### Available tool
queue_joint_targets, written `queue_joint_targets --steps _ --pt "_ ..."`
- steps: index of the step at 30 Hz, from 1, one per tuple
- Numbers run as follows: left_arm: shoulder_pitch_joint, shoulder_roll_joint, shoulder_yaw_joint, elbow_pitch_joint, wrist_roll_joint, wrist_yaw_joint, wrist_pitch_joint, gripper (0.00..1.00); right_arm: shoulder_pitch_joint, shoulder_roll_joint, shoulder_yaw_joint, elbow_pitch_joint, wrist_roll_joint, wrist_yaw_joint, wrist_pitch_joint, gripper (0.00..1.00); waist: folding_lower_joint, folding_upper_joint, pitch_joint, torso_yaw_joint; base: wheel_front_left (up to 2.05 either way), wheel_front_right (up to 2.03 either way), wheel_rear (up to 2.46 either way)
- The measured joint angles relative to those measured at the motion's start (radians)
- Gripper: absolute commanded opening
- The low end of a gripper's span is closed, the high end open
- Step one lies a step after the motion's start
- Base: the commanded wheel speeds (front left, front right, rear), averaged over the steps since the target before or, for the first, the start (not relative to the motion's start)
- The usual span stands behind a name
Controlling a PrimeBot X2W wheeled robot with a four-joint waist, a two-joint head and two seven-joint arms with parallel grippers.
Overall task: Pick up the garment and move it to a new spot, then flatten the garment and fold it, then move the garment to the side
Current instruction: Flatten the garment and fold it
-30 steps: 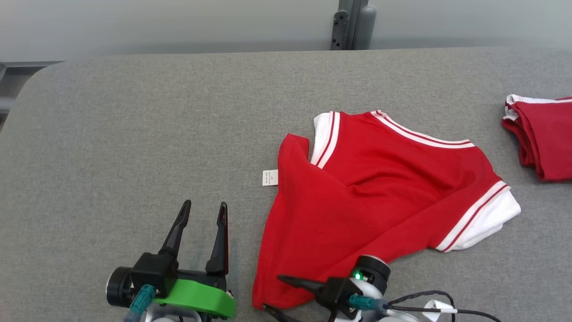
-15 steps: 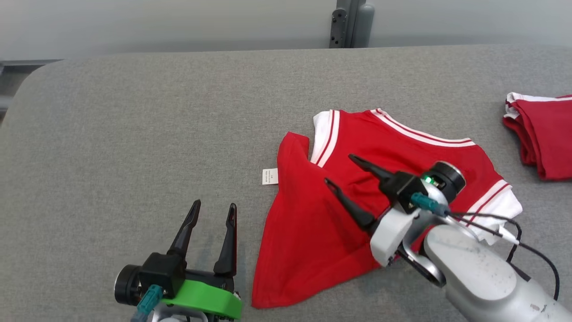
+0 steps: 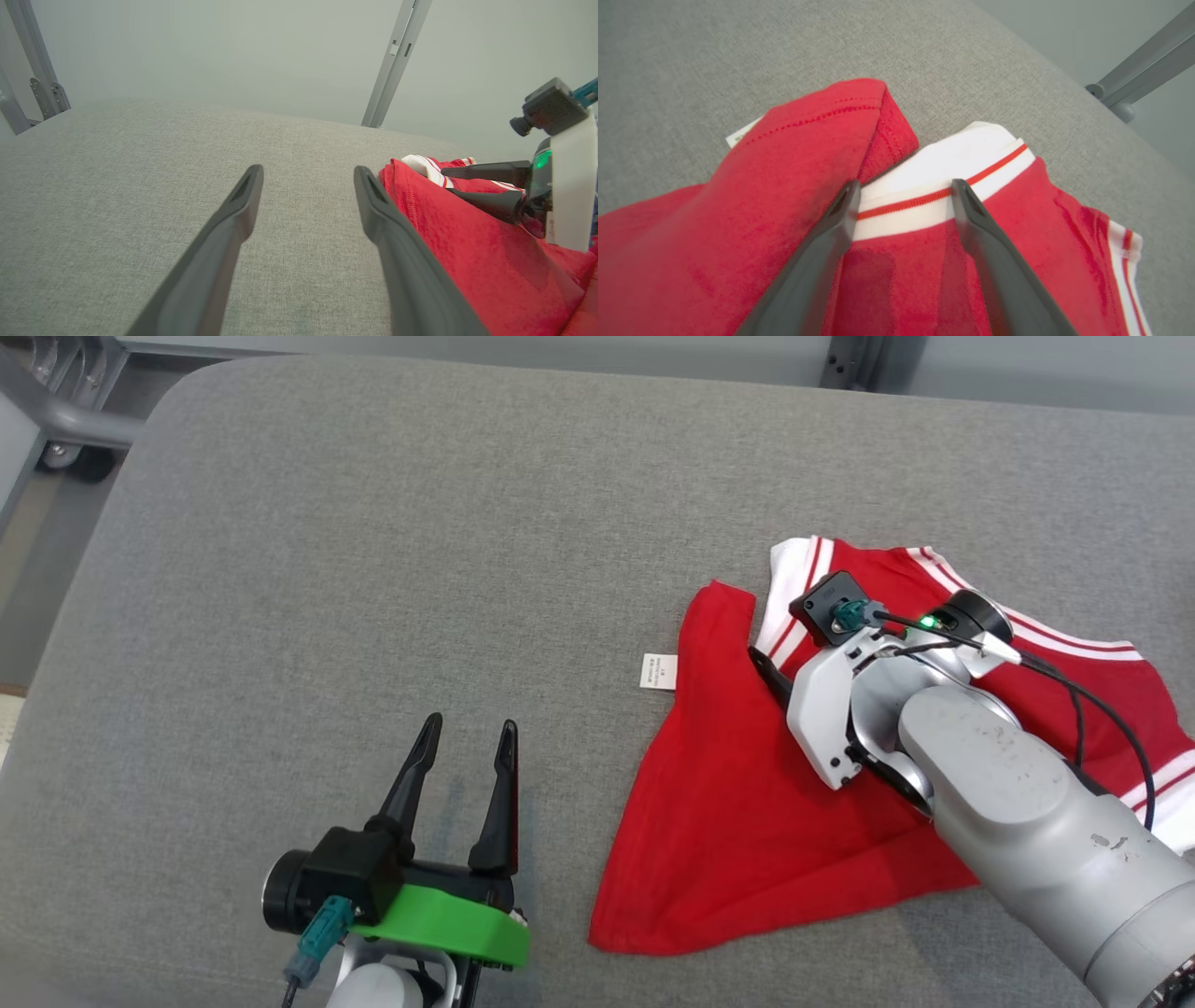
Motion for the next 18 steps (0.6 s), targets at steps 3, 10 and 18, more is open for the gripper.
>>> queue_joint_targets --steps 3,10,18 --pt "-0.004 0.000 -0.007 -0.002 -0.007 0.007 0.000 1.00 -0.033 -0.006 0.045 0.056 0.031 0.000 0.077 1.00 0.0000 0.0000 0.017 0.026 0.00 0.00 0.00" --pt "-0.012 0.000 -0.016 -0.009 -0.016 0.017 0.000 1.00 -0.110 -0.016 0.092 0.108 0.091 0.001 0.141 0.00 -0.0001 0.0000 0.050 0.056 0.00 0.00 0.00" --pt "-0.028 0.000 -0.025 -0.013 -0.028 0.019 0.000 1.00 -0.222 -0.006 0.008 0.184 0.108 0.000 0.013 0.00 0.0000 0.0000 0.079 0.067 0.00 0.00 0.00"
